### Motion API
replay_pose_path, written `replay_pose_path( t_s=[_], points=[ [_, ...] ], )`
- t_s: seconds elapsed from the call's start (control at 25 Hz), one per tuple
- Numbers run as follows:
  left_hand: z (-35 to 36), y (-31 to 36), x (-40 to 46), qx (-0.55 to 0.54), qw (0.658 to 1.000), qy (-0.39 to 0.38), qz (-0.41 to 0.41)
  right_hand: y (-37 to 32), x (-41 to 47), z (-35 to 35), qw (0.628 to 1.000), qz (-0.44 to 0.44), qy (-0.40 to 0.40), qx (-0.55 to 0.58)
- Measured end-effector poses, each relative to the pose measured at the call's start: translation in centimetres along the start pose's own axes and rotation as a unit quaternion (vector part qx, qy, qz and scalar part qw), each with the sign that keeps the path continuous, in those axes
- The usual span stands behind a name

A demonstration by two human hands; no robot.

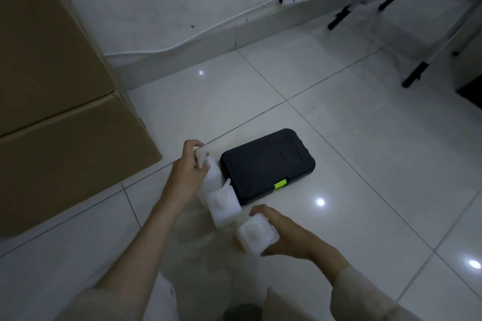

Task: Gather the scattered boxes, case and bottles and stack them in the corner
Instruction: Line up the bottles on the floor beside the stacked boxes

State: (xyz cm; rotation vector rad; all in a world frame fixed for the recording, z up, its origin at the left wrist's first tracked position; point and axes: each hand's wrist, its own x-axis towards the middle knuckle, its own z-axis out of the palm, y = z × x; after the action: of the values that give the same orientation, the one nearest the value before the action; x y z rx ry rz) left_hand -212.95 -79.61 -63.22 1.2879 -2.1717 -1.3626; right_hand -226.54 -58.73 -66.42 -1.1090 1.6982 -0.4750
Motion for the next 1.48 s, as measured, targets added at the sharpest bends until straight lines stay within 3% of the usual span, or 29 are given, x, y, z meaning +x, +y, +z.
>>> replay_pose_path(
  t_s=[0.2, 0.44, 0.56, 0.68, 0.84, 1.04, 1.16, 1.32, 1.48],
  points=[
    [-0.7, -0.7, 0.4, -0.038, 0.997, 0.035, -0.049, -0.5, 0.3, -1.5, 0.998, 0.006, 0.048, 0.036],
    [-2.1, -0.6, 1.1, -0.089, 0.989, 0.007, -0.114, -6.2, 1.8, -9.2, 0.996, 0.013, 0.085, 0.022],
    [-4.3, 1.4, 3.1, -0.085, 0.993, 0.056, -0.056, -10.4, 3.6, -12.9, 0.992, -0.006, 0.122, -0.013],
    [-6.6, 3.6, 7.0, 0.013, 0.994, 0.107, 0.011, -13.7, 6.6, -14.7, 0.988, -0.038, 0.149, -0.004],
    [-7.4, 2.3, 12.8, 0.060, 0.991, 0.119, -0.010, -14.7, 12.4, -13.4, 0.986, -0.028, 0.152, 0.058],
    [-6.1, -2.4, 16.3, 0.051, 0.975, 0.189, -0.102, -13.5, 19.3, -9.5, 0.984, -0.035, 0.160, 0.075],
    [-6.0, -3.3, 17.1, -0.002, 0.969, 0.225, -0.102, -13.5, 22.5, -9.0, 0.987, -0.036, 0.143, 0.070],
    [-5.0, -3.4, 15.3, -0.115, 0.967, 0.204, -0.097, -14.0, 25.2, -7.2, 0.992, -0.039, 0.117, 0.035],
    [-3.8, -4.5, 11.8, -0.157, 0.975, 0.148, -0.061, -14.4, 25.2, -6.4, 0.994, -0.028, 0.079, 0.071]
  ],
)
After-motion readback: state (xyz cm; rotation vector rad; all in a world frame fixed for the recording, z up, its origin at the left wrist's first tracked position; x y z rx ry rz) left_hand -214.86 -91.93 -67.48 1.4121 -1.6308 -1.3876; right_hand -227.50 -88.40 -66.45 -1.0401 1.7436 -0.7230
